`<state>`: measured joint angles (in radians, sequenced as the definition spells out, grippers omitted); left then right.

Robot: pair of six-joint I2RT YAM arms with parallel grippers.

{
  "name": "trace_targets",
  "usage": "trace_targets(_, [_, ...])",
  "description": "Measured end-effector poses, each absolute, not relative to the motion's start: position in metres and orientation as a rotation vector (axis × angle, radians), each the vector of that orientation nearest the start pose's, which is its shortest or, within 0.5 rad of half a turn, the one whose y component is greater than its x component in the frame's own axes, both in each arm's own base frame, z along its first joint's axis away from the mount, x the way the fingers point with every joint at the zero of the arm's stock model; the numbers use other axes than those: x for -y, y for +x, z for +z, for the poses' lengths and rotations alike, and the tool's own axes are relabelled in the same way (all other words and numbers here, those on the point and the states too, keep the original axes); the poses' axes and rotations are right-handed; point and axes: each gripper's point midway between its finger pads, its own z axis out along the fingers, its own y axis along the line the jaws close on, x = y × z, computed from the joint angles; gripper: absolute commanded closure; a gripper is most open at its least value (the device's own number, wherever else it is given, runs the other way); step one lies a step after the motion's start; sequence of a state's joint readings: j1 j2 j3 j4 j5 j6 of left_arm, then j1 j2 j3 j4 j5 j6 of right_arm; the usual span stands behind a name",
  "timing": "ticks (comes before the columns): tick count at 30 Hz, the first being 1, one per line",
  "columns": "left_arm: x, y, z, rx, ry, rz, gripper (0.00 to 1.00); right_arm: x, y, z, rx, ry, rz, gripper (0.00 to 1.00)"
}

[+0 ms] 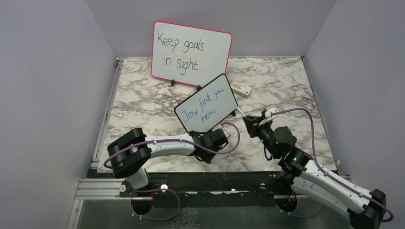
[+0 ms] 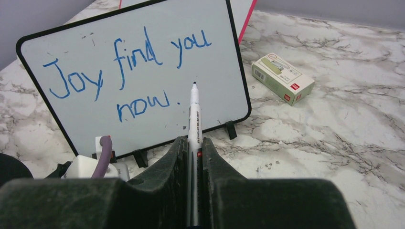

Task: Write a sentence on the whiteboard
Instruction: Close the whiteboard marker at the center of the board.

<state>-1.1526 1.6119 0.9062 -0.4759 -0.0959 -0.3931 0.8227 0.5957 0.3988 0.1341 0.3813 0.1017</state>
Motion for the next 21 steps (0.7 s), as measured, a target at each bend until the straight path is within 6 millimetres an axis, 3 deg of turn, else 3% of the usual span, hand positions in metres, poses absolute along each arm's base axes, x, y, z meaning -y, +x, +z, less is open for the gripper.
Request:
trace_targets(6, [0.2869, 0.1278, 0.0175, -2.606, 0.974, -0.27, 0.73, -0.1705, 0.2419, 0.2146, -1.623, -0.297, 0.397, 1.0])
trace_targets(13, [0.2835, 0.1248, 0.017, -2.615, 0.961, -0.242, 0.91, -0.171, 0.2423, 0.2131, -1.627, -0.299, 0.395, 0.99])
trace_targets(21, [0.2815, 0.1252, 0.0182, -2.611, 0.963, -0.23, 1.0, -0.1712, 0.2424, 0.2124, -1.629, -0.301, 0.394, 1.0])
